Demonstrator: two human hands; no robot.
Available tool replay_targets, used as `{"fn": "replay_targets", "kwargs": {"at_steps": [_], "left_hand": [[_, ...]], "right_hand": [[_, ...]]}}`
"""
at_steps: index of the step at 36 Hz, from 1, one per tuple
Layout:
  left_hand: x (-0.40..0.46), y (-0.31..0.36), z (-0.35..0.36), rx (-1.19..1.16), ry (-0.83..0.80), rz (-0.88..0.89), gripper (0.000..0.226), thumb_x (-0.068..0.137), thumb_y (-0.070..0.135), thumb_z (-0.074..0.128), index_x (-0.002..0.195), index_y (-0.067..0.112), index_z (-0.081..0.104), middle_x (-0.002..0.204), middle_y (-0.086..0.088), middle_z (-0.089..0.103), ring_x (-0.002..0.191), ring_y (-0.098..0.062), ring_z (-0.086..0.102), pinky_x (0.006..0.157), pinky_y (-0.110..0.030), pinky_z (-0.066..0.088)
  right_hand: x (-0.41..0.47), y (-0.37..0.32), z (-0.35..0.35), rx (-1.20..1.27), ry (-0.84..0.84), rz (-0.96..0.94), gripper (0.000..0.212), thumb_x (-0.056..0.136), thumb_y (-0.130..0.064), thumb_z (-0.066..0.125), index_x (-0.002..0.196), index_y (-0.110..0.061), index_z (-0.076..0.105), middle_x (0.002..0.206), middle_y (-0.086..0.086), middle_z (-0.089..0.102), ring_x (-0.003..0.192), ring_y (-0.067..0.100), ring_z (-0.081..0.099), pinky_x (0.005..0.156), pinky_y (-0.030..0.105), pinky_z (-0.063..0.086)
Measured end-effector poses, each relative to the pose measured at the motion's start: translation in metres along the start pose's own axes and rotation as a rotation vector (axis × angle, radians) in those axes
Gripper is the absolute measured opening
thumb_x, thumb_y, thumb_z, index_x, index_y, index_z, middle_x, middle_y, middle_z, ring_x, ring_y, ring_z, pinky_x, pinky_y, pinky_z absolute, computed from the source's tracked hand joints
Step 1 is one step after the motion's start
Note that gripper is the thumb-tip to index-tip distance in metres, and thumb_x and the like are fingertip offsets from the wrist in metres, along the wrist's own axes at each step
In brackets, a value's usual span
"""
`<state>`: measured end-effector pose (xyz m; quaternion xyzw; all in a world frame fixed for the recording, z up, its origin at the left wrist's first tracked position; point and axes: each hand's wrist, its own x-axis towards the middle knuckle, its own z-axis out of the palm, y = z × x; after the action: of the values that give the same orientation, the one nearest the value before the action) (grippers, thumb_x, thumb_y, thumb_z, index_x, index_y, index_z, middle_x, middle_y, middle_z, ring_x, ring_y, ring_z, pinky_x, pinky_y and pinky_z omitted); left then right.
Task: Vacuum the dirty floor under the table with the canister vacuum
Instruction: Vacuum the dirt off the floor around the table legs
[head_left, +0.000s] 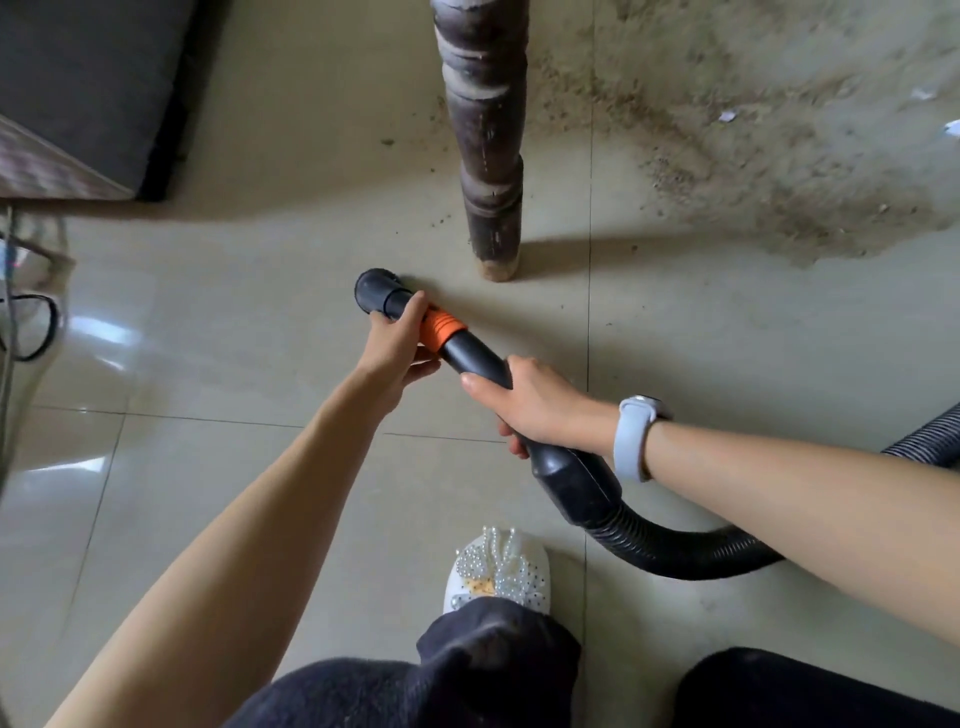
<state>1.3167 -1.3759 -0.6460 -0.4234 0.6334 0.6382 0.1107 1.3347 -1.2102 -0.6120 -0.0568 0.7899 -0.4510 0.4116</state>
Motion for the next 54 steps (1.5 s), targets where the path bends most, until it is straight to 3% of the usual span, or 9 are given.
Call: {"fn": "replay_targets", "kwargs": {"at_steps": [7,11,14,24,29,37,42,47,54], "left_hand": [[-0.034,-0.029,0.019,0.115,-0.074,-0.081,0.042,0.093,0.041,0.054,0.120,0.011,0.043,0.090,-0.005,0.058,0.069,-0.016,0.059,0.060,-0.027,0.050],[-0.059,-0.063,0.023,0.143,-0.087,-0.127,0.044,0.094,0.037,0.054,0.122,0.005,0.045,0.082,-0.005,0.056,0.056,-0.012,0.057,0.053,-0.025,0.048],[-0.069,-0.077,0.028,0.146,-0.076,-0.148,0.042,0.095,0.037,0.052,0.121,0.005,0.042,0.085,-0.006,0.057,0.061,-0.013,0.059,0.056,-0.025,0.048],[-0.013,-0.009,0.045,0.163,-0.006,-0.024,0.046,0.096,0.041,0.047,0.129,0.009,0.039,0.094,-0.007,0.056,0.065,-0.016,0.055,0.056,-0.028,0.046],[-0.011,-0.001,0.052,0.191,-0.025,-0.031,0.047,0.095,0.037,0.049,0.131,0.008,0.037,0.093,-0.008,0.057,0.069,-0.016,0.058,0.057,-0.028,0.048],[-0.076,-0.056,0.074,0.207,-0.201,-0.141,0.038,0.097,0.033,0.050,0.119,0.010,0.031,0.079,-0.003,0.056,0.057,-0.015,0.058,0.051,-0.024,0.047],[-0.053,-0.034,0.088,0.137,-0.066,-0.117,0.034,0.096,0.029,0.049,0.121,0.016,0.030,0.082,-0.002,0.054,0.063,-0.014,0.056,0.053,-0.025,0.044],[-0.039,-0.023,0.093,0.093,-0.006,-0.111,0.033,0.095,0.029,0.048,0.120,0.017,0.030,0.094,-0.002,0.054,0.075,-0.016,0.059,0.058,-0.028,0.045],[-0.045,-0.033,0.098,0.006,0.023,-0.097,0.046,0.095,0.036,0.050,0.134,0.017,0.034,0.103,-0.003,0.056,0.087,-0.017,0.060,0.062,-0.028,0.047]], "right_hand": [[-0.042,0.036,-0.021,0.074,-0.174,0.083,0.040,0.097,-0.042,0.048,0.076,-0.009,0.041,0.057,0.007,0.051,0.040,0.018,0.049,0.042,0.025,0.043],[-0.070,0.062,-0.025,0.020,-0.260,0.110,0.035,0.098,-0.040,0.048,0.080,-0.011,0.040,0.052,0.002,0.051,0.038,0.016,0.049,0.040,0.022,0.043],[-0.078,0.073,-0.029,-0.029,-0.300,0.093,0.032,0.097,-0.042,0.047,0.088,-0.011,0.042,0.053,0.000,0.054,0.039,0.016,0.050,0.045,0.025,0.045],[-0.023,0.035,-0.037,-0.091,0.021,-0.015,0.036,0.095,-0.046,0.050,0.081,-0.015,0.040,0.058,0.004,0.053,0.040,0.018,0.051,0.039,0.021,0.040],[-0.020,0.041,-0.044,-0.009,-0.018,0.010,0.036,0.094,-0.049,0.050,0.082,-0.017,0.039,0.060,0.005,0.056,0.040,0.018,0.052,0.040,0.023,0.042],[-0.084,0.105,-0.058,0.015,-0.176,0.182,0.035,0.092,-0.049,0.051,0.088,-0.015,0.043,0.064,0.006,0.056,0.046,0.021,0.052,0.050,0.030,0.045],[-0.055,0.090,-0.068,0.002,-0.065,0.105,0.034,0.092,-0.045,0.056,0.082,-0.017,0.040,0.063,0.002,0.056,0.043,0.016,0.053,0.047,0.026,0.044],[-0.034,0.077,-0.064,-0.257,0.077,-0.005,0.035,0.092,-0.042,0.055,0.097,-0.009,0.045,0.084,0.008,0.059,0.074,0.032,0.060,0.062,0.039,0.045],[-0.036,0.071,-0.067,-0.376,0.103,-0.029,0.037,0.092,-0.050,0.052,0.093,-0.015,0.040,0.069,-0.004,0.048,0.056,0.018,0.046,0.051,0.031,0.033]]}}
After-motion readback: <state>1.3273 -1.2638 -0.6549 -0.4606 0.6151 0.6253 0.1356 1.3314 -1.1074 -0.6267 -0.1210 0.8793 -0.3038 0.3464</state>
